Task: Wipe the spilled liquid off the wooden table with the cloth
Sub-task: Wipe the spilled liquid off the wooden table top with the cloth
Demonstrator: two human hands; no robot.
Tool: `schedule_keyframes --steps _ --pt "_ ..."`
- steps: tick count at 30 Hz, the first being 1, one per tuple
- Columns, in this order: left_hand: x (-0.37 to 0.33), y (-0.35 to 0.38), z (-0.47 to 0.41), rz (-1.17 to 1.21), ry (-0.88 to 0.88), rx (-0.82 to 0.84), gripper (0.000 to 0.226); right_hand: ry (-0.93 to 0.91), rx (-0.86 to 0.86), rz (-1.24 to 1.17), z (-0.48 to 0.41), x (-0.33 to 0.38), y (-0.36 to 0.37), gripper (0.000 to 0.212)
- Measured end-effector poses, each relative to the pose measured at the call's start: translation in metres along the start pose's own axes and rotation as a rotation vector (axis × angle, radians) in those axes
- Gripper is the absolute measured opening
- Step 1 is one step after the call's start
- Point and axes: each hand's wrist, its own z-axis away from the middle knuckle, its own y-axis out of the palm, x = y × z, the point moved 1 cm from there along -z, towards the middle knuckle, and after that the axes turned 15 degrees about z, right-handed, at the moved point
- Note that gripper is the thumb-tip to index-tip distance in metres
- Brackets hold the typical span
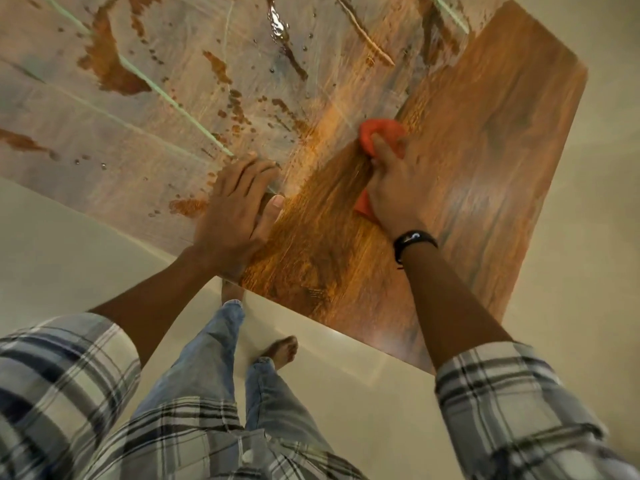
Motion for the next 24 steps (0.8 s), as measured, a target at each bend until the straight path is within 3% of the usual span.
schedule_keyframes --steps 4,7,9,13,19,21,24 --pt "0.000 -0.002 0.000 0.035 -0.034 0.004 0.057 -0.268 0.062 0.004 0.097 0.053 0.002 0.050" --pt "-0.003 -0.007 -0.008 0.030 -0.008 -0.020 0.055 -0.513 0.165 0.022 0.166 0.070 -0.002 0.076" --pt "-0.006 -0.012 -0.026 0.063 0.013 -0.043 0.052 -0.602 0.189 0.032 0.166 0.059 -0.004 0.082" --pt "-0.006 -0.014 -0.089 0.135 0.020 -0.022 0.052 -0.398 0.127 0.010 0.071 0.016 -0.007 0.048" --pt "-0.001 0.001 -0.162 0.147 0.068 -0.002 0.047 0.072 0.079 -0.074 -0.103 -0.049 0.001 0.043" --pt "-0.001 0.006 -0.178 0.123 0.074 -0.002 0.043 0.107 0.074 -0.068 -0.115 -0.040 0.002 0.043" --pt "-0.001 0.010 -0.200 0.079 0.057 -0.032 0.036 -0.077 0.062 -0.036 -0.074 -0.009 0.001 0.048"
